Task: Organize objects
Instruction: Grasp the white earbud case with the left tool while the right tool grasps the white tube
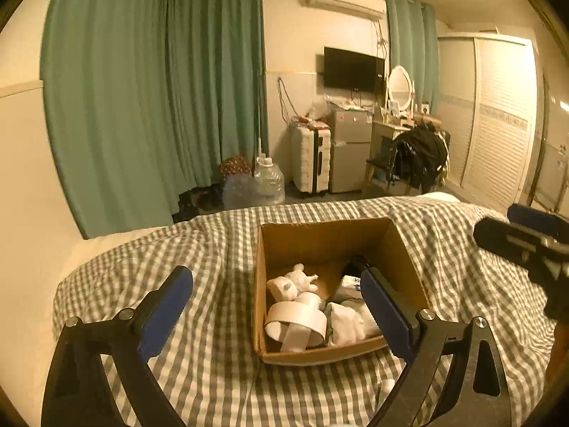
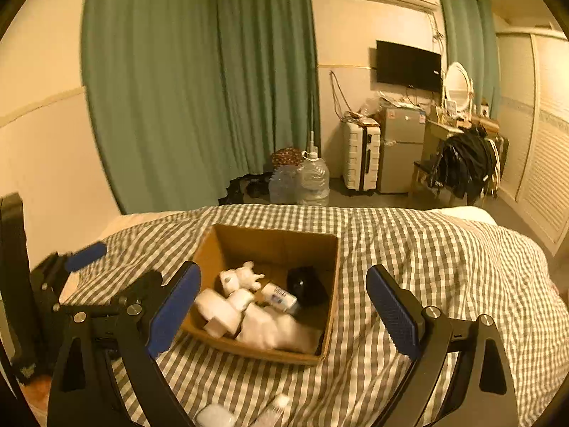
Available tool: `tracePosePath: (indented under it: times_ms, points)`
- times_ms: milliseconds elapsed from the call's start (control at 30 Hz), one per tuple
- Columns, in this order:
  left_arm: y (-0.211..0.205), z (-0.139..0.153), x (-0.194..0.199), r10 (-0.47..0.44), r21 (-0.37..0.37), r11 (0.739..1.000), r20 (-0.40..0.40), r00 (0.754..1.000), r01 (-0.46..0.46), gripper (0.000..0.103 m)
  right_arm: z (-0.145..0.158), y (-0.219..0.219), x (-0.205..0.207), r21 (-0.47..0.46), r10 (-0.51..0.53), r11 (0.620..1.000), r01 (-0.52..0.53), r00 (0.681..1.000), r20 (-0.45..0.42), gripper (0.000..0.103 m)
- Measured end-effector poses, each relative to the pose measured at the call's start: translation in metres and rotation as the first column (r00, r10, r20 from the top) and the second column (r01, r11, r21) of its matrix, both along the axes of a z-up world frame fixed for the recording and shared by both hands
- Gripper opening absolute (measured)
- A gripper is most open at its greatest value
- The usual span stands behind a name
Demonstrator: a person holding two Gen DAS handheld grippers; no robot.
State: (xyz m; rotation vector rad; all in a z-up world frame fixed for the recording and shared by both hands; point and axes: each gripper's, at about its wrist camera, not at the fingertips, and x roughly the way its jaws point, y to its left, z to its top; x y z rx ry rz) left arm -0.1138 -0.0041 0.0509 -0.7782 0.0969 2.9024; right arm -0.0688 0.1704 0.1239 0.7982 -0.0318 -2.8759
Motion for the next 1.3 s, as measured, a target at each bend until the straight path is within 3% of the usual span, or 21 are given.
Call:
tracePosePath:
  times_ms: [133, 300, 667, 833, 1000, 1167, 1300]
  points:
    - [-0.009, -0.001, 0.021, 0.023, 0.031, 0.999, 0.009, 1.000, -0.023, 0.098, -0.001, -0.012, 0.027, 0.028, 0.012, 1.000, -0.012, 1.000, -0.001, 0.094]
    - [-0.016, -0.024, 0.035, 0.051, 0.019, 0.998, 0.058, 0.997, -0.052, 0.101, -0.021, -0.016, 0.043, 0.051, 0.011, 0.999, -0.012, 1.000, 0.027, 0.094]
    - [-0.019, -0.103, 0.042, 0.110, -0.015, 0.994, 0.207, 0.972, -0.109, 0.101, -0.118, -0.010, 0.043, 0.052, -0.028, 0.998, 0.016, 0.975, 0.221, 0.094]
    - [-0.005, -0.139, 0.044, 0.082, -0.048, 0.996, 0.268, 0.960, -0.071, 0.101, -0.154, -0.005, 0.037, 0.083, -0.073, 0.995, 0.051, 0.952, 0.297, 0.094]
    - [0.023, -0.161, 0.054, -0.010, -0.095, 0.995, 0.301, 0.954, 0.040, 0.098, -0.159, 0.001, 0.035, 0.075, -0.088, 0.995, 0.068, 0.945, 0.314, 0.094]
    - [0.040, -0.176, 0.056, -0.098, -0.085, 0.987, 0.368, 0.925, 0.138, 0.086, -0.167, 0.001, 0.032, 0.079, -0.094, 0.994, 0.071, 0.935, 0.341, 0.094]
    - [0.043, -0.191, 0.048, -0.138, -0.042, 0.984, 0.447, 0.884, 0.174, 0.083, -0.170, 0.005, 0.030, 0.058, -0.100, 0.995, 0.084, 0.928, 0.360, 0.094]
